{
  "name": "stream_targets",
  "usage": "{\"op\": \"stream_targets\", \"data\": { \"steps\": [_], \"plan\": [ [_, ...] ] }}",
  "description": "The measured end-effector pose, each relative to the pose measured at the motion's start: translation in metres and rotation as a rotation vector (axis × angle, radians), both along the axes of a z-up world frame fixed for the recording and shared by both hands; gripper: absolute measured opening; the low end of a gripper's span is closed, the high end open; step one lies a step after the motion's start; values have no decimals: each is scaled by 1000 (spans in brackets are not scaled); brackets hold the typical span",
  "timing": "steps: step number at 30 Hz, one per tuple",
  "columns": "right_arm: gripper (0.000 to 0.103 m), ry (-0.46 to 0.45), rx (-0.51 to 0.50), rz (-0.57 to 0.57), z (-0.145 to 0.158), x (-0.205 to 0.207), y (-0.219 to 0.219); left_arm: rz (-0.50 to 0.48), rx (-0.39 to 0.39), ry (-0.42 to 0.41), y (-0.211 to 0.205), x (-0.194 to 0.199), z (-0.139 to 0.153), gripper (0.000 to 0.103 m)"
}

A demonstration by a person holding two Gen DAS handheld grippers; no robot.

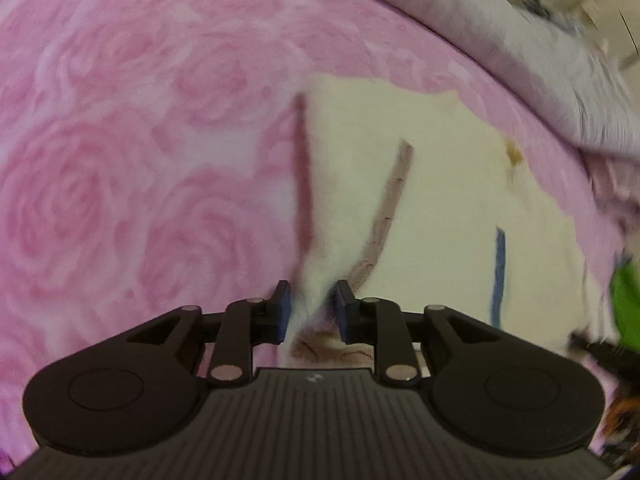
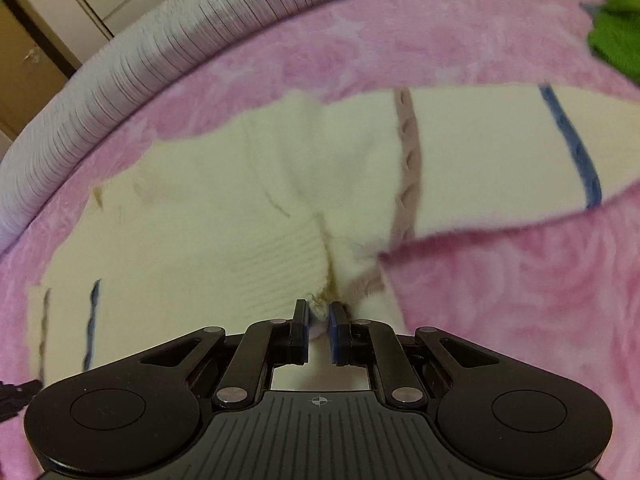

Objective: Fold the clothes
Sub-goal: 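Pinch the sweater side with the right gripper and fold it inward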

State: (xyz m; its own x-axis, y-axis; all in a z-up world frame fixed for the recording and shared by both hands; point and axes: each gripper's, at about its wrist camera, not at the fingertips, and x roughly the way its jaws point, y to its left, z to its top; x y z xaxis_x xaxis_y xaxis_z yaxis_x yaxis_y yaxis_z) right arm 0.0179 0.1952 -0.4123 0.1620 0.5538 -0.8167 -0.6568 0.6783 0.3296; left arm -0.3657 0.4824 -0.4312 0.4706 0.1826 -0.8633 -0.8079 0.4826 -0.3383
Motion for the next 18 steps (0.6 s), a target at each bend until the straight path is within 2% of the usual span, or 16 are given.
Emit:
{"op": "stream_targets", "data": {
  "steps": [4,8,11,14,18],
  "plan": [
    [8,-103,96,7,21,-8,-1,1,17,3,-1,2,2,23],
    [8,-106,0,58,0,-8,5,27,17,3,-1,0,1,26],
    [8,-148,49,61,3,-9,3,47,17,2,-1,-1,1,25],
    [8,-189,39,79,5,-13,7,67,17,2,-1,-2,0,25],
    [9,-127,-31,68,-7,-7,4,108,48,13,-5,-7,9,26]
  ]
}}
